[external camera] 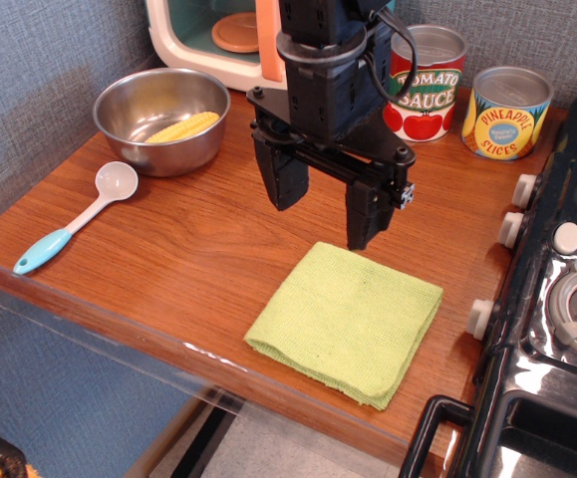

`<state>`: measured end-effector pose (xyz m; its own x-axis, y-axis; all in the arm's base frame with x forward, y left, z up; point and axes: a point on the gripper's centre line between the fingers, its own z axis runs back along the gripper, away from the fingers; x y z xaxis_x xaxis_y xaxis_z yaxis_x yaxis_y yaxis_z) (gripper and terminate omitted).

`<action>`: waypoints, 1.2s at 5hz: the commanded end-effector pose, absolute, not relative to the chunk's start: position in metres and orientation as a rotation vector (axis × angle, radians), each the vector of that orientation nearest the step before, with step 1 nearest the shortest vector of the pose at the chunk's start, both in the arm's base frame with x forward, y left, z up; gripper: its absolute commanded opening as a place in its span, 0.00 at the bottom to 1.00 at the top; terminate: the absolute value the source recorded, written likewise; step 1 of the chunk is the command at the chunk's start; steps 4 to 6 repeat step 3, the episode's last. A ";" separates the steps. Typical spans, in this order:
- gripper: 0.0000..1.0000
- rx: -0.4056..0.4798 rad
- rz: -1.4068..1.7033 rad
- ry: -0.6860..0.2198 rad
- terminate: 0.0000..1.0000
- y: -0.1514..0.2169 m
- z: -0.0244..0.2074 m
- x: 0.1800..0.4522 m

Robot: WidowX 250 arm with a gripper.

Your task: Move the green cloth to the near corner of the table

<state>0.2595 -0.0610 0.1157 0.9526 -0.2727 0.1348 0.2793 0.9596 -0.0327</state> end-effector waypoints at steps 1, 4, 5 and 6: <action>1.00 -0.054 -0.277 -0.169 0.00 -0.060 0.126 0.260; 1.00 -0.054 -0.277 -0.169 1.00 -0.060 0.126 0.260; 1.00 -0.054 -0.277 -0.169 1.00 -0.060 0.126 0.260; 1.00 -0.054 -0.277 -0.169 1.00 -0.060 0.126 0.260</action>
